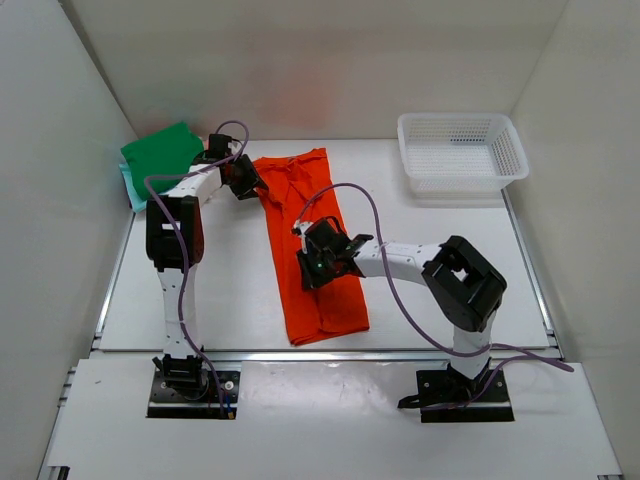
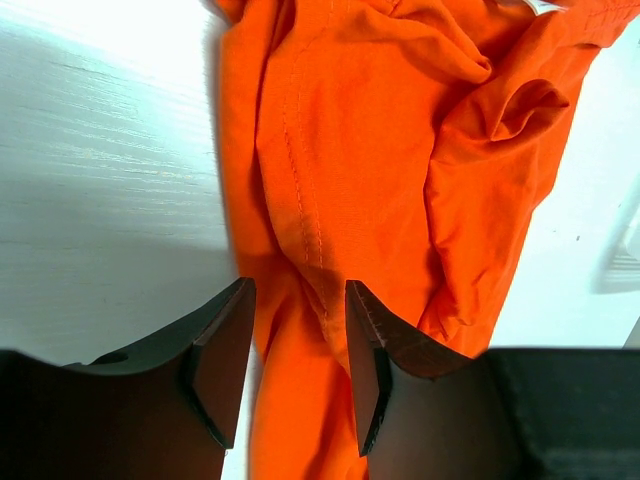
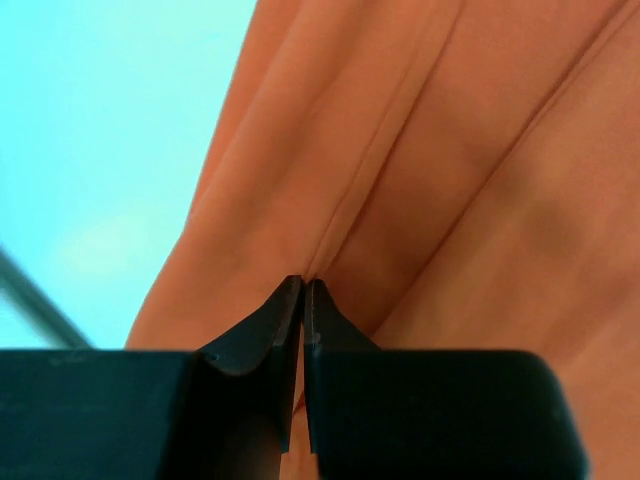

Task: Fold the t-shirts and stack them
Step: Rotate the tshirt 90 degrees

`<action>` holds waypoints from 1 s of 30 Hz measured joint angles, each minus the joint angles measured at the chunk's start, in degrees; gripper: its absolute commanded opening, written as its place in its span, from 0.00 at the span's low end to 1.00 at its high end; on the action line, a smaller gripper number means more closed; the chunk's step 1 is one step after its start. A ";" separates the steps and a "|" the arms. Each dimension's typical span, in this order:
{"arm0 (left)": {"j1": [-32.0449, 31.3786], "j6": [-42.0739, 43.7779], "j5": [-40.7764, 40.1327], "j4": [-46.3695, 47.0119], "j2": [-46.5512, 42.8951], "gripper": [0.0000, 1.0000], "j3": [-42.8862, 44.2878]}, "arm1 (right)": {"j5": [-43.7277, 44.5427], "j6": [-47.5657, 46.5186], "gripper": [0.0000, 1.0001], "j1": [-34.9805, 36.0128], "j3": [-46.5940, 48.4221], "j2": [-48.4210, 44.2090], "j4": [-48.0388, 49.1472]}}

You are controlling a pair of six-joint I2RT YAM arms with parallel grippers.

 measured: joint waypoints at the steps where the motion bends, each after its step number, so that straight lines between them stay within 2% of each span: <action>1: 0.00 0.00 0.07 0.00 0.00 0.52 0.00 | -0.48 0.46 0.01 -0.17 -0.74 -0.87 0.61; 7: -0.09 0.00 0.59 0.00 0.00 0.52 0.00 | -1.99 4.20 0.00 -1.70 -5.38 -6.10 3.02; 16: -0.11 -0.15 0.83 -0.09 0.00 0.52 0.04 | -2.23 7.69 0.00 -3.02 -7.50 -6.27 3.67; 22: -0.09 0.07 0.83 -2.08 0.00 0.53 1.31 | 0.63 8.96 0.00 -4.04 -7.37 -6.27 0.31; 24: -0.15 0.35 0.90 -2.67 0.00 0.53 1.90 | 1.90 8.96 0.18 -4.22 -7.30 -6.29 -0.42; 26: -0.26 0.96 1.22 -3.15 -0.22 0.54 1.95 | 2.51 8.46 0.25 -4.68 -7.30 -6.58 -0.74; 28: -0.52 1.73 1.38 -3.54 -1.55 0.54 0.15 | 2.71 8.07 0.27 -5.31 -7.41 -7.72 -1.05; 30: -1.29 2.43 1.55 -3.30 -5.42 0.55 -5.68 | 2.75 7.61 0.28 -6.40 -7.85 -9.90 -1.44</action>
